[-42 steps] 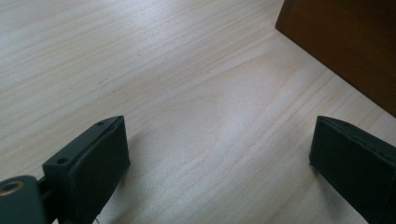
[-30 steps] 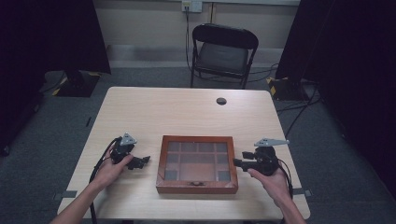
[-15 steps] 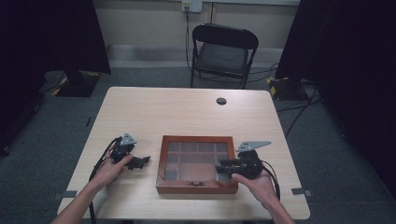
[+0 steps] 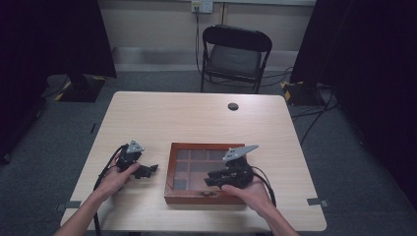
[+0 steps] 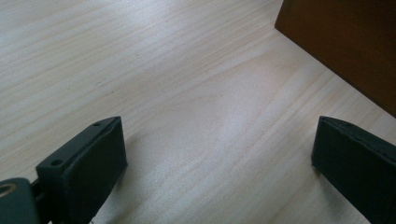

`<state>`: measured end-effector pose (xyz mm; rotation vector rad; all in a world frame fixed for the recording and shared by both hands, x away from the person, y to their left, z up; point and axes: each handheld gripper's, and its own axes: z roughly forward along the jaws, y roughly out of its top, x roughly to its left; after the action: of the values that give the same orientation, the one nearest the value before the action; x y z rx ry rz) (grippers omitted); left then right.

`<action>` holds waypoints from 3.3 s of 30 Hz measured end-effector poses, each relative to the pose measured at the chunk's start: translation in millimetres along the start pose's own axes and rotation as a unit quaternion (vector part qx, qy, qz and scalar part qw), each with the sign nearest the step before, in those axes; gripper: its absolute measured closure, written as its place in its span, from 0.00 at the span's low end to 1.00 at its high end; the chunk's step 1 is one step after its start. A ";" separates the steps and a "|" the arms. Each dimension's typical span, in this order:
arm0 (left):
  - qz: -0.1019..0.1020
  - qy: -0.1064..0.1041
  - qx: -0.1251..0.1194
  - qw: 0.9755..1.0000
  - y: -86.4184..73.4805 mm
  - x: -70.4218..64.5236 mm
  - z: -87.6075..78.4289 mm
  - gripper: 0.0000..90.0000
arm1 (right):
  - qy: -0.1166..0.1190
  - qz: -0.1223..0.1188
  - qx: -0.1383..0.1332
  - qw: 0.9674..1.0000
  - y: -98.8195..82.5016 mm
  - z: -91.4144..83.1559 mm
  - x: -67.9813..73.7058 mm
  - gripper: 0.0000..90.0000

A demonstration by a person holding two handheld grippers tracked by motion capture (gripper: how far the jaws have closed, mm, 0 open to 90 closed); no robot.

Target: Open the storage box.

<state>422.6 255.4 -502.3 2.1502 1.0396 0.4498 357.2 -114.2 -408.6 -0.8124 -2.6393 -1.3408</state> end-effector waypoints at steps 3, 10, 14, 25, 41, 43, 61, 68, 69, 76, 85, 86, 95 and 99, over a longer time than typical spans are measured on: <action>0.000 -0.001 0.000 1.000 0.0 0.2 0.0 0.03 | 0.009 -0.016 0.018 1.000 -0.9 18.2 5.1 0.79; -0.002 -0.003 -0.001 1.000 -0.1 0.0 0.3 0.02 | 0.019 -0.033 0.030 0.999 -7.6 27.5 9.5 0.86; 0.001 -0.002 0.000 1.000 0.0 0.4 0.1 0.02 | 0.013 -0.040 0.036 0.998 -12.9 28.2 10.3 0.88; 0.001 -0.003 0.000 1.000 0.0 0.5 0.2 0.02 | 0.012 -0.040 0.032 0.999 -20.5 23.8 6.4 0.90; 0.002 -0.003 0.001 1.000 0.1 0.5 0.2 0.02 | 0.007 -0.054 0.038 0.998 -22.2 19.8 7.2 0.90; 0.002 -0.003 0.000 1.000 0.1 0.5 0.2 0.02 | 0.008 -0.050 0.038 0.998 -22.4 19.7 6.7 0.90; 0.005 -0.004 0.002 1.000 0.4 1.2 0.3 0.02 | 0.012 -0.051 0.040 0.998 -18.5 17.2 7.9 0.91; 0.005 -0.005 0.003 1.000 0.4 1.3 0.2 0.02 | 0.014 -0.048 0.036 0.998 -15.3 14.3 8.3 0.91; 0.002 -0.005 0.001 1.000 0.4 0.8 0.5 0.02 | 0.017 -0.047 0.032 0.998 -13.7 12.4 8.5 0.91; 0.005 -0.005 0.003 1.000 0.5 1.3 0.3 0.02 | 0.022 -0.046 0.023 0.998 -8.2 8.5 9.5 0.91; 0.004 -0.005 0.002 1.000 0.5 1.2 0.7 0.01 | 0.029 -0.039 0.014 0.999 2.6 1.6 10.1 0.91; 0.002 -0.007 0.002 1.000 0.5 1.1 0.8 0.01 | 0.029 -0.038 0.012 0.999 3.7 0.6 10.2 0.91; 0.003 -0.007 0.002 1.000 0.5 1.1 0.8 0.01 | 0.030 -0.037 0.001 0.999 14.2 -8.5 9.5 0.91; 0.003 -0.007 0.002 1.000 0.5 1.1 0.8 0.01 | 0.027 -0.039 0.002 0.999 19.9 -12.2 9.2 0.91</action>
<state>424.0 255.7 -502.5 2.1579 1.0281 0.4359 357.0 -110.2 -383.8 -0.6679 -2.6572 -1.3540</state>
